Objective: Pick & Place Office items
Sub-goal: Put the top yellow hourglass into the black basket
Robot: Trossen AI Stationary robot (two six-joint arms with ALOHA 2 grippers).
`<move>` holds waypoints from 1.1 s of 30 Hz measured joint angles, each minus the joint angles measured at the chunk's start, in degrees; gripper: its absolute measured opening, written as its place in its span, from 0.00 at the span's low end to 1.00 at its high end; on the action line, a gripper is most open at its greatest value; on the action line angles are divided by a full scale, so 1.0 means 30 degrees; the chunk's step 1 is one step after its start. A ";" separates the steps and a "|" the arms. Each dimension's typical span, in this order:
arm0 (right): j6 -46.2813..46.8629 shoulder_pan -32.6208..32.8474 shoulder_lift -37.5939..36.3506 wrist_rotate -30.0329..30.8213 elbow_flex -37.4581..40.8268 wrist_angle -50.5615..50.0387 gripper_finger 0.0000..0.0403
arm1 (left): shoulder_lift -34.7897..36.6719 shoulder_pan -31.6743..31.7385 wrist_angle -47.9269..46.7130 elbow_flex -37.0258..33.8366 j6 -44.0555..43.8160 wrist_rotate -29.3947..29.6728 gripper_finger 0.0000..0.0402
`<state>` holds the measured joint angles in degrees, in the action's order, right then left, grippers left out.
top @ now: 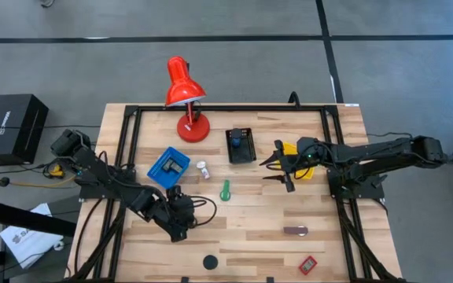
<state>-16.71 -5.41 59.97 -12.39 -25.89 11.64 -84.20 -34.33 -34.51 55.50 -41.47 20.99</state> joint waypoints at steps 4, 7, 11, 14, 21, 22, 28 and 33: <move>0.0233 0.0000 -0.0002 0.0002 0.0000 -0.0053 0.55 | 0.0015 0.0000 0.0758 -0.0495 -0.0034 -0.0497 0.72; 0.0310 0.0000 0.0005 0.0002 0.0000 -0.0123 0.55 | 0.0015 0.0000 0.1847 -0.1004 -0.0008 -0.1170 0.72; 0.0572 0.0000 0.0005 0.0002 0.0000 -0.0124 0.55 | 0.0007 0.0000 0.1762 -0.1577 0.0005 -0.1306 0.72; 0.0576 0.0000 0.0005 0.0002 0.0000 -0.0124 0.55 | 0.0007 0.0000 0.1846 -0.1731 0.0127 -0.1134 0.72; 0.0576 0.0007 0.0005 0.0002 0.0000 -0.0131 0.55 | 0.0015 0.0000 0.2058 -0.1798 0.0161 -0.1045 0.71; 0.0576 0.0001 0.0005 0.0002 0.0000 -0.0131 0.55 | 0.0013 0.0000 0.2071 -0.1798 0.0189 -0.1014 0.70; 0.0576 0.0007 0.0005 0.0002 0.0000 -0.0131 0.55 | 0.0015 0.0000 0.2224 -0.1798 0.0233 -0.0612 0.61; 0.0576 0.0007 0.0005 0.0002 0.0000 -0.0131 0.55 | 0.0015 0.0000 0.2317 -0.1798 0.0207 -0.0605 0.54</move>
<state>-14.98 -5.39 59.99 -12.38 -25.89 11.25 -84.16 -34.33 -27.56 50.11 -40.85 19.18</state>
